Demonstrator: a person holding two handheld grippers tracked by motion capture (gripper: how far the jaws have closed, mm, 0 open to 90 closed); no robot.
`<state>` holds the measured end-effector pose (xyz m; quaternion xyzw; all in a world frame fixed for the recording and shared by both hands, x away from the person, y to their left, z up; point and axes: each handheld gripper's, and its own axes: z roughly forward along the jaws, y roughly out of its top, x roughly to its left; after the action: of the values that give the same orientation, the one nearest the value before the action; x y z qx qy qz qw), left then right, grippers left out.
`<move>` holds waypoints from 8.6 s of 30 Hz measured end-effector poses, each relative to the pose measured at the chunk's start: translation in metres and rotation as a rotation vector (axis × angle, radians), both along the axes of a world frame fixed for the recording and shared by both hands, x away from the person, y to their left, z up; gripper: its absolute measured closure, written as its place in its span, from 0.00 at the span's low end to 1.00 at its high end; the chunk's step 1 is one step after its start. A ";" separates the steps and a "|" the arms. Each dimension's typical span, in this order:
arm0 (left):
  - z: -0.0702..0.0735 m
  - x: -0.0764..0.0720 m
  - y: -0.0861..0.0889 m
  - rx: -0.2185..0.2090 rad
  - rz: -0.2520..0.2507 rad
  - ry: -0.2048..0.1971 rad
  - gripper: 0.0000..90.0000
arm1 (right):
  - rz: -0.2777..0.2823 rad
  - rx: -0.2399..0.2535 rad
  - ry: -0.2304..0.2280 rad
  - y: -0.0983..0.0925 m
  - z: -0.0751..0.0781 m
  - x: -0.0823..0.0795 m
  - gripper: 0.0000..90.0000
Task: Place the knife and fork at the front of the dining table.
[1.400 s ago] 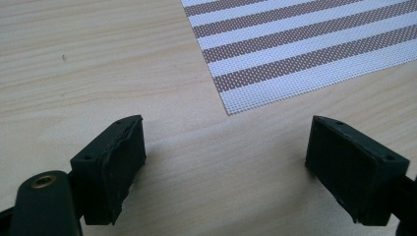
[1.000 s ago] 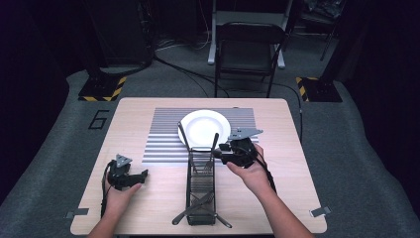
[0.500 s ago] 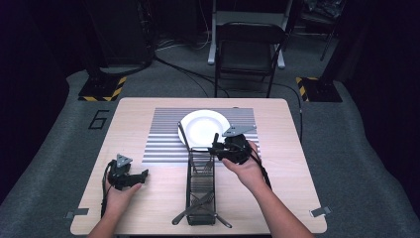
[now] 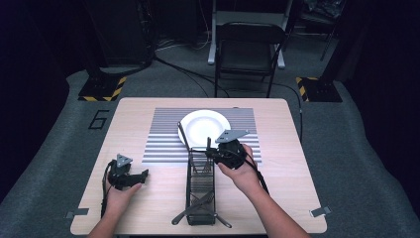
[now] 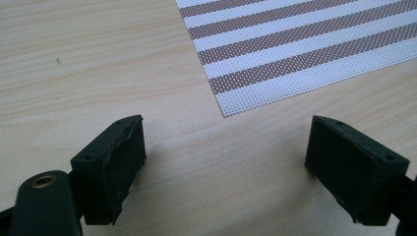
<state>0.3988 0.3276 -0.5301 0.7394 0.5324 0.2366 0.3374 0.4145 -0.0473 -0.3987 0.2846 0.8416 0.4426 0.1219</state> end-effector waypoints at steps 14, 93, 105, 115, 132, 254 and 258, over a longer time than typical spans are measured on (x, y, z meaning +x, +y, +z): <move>0.000 0.000 0.000 0.003 -0.005 0.005 0.16 | -0.007 -0.053 0.016 0.013 -0.012 -0.001 0.96; 0.000 0.000 0.000 0.002 -0.006 0.004 0.17 | 0.011 0.033 -0.018 -0.029 0.100 -0.013 0.97; 0.001 0.000 0.000 0.003 -0.007 0.006 0.17 | -0.063 0.019 -0.036 -0.054 0.104 -0.005 0.97; 0.001 0.000 0.000 0.002 -0.007 0.008 0.17 | -0.120 -0.011 -0.038 -0.068 0.087 0.004 0.97; 0.000 0.000 0.000 0.002 -0.006 0.005 0.17 | -0.211 -0.039 -0.013 -0.086 0.038 0.022 0.97; 0.000 0.000 -0.001 0.001 -0.021 0.003 0.17 | -0.644 0.090 0.195 -0.083 -0.087 0.119 0.94; 0.000 0.000 -0.001 0.001 -0.019 0.003 0.17 | -0.660 0.112 0.223 -0.085 -0.092 0.122 0.94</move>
<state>0.3993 0.3263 -0.5297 0.7450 0.5255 0.2326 0.3388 0.5367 -0.1324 -0.4908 0.5941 0.6867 0.3911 0.1501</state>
